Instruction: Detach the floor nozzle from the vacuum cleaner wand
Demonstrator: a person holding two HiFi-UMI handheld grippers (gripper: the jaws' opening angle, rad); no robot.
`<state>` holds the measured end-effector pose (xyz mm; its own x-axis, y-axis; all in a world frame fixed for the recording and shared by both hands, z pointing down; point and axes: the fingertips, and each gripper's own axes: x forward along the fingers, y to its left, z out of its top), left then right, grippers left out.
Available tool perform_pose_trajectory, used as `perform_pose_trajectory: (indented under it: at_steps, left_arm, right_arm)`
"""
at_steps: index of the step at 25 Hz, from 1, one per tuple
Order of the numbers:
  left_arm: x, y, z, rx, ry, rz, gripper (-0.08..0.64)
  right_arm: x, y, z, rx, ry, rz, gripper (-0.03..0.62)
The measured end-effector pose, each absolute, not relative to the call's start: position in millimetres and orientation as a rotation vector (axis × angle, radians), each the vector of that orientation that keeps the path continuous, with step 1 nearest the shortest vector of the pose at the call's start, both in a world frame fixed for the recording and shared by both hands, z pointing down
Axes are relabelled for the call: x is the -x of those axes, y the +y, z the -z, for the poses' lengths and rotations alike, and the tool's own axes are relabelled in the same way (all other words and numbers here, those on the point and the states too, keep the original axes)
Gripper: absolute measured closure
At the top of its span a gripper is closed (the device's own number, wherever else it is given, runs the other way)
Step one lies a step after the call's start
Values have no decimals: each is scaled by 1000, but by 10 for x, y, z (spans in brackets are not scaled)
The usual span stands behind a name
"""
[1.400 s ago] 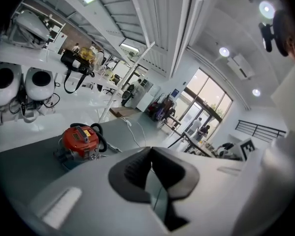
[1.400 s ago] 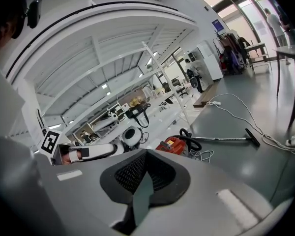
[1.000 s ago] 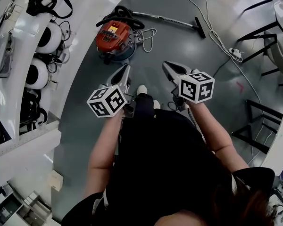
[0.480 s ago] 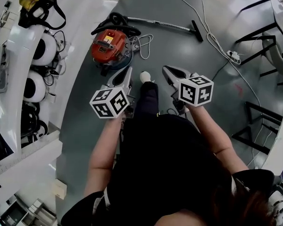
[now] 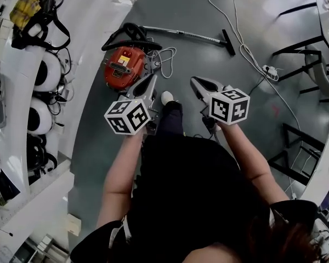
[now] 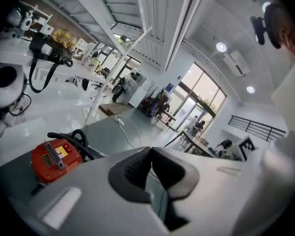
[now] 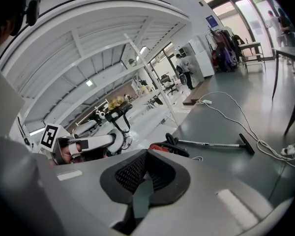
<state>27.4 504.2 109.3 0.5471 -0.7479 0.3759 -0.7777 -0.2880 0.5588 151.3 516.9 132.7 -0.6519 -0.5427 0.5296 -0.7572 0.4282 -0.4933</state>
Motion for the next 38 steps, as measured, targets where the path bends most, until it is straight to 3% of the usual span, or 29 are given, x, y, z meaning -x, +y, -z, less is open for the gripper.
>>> perform_pose_trajectory:
  at_steps: [17, 38]
  left_arm:
    - [329, 3858, -1397, -1984, -1273, -103, 549]
    - [798, 3673, -1489, -1859, -1383, -91, 549]
  right_arm:
    - [-929, 3576, -1466, -973, -2409, -1004, 594]
    - [-546, 3172, -1369, -878, -2403, -955, 594]
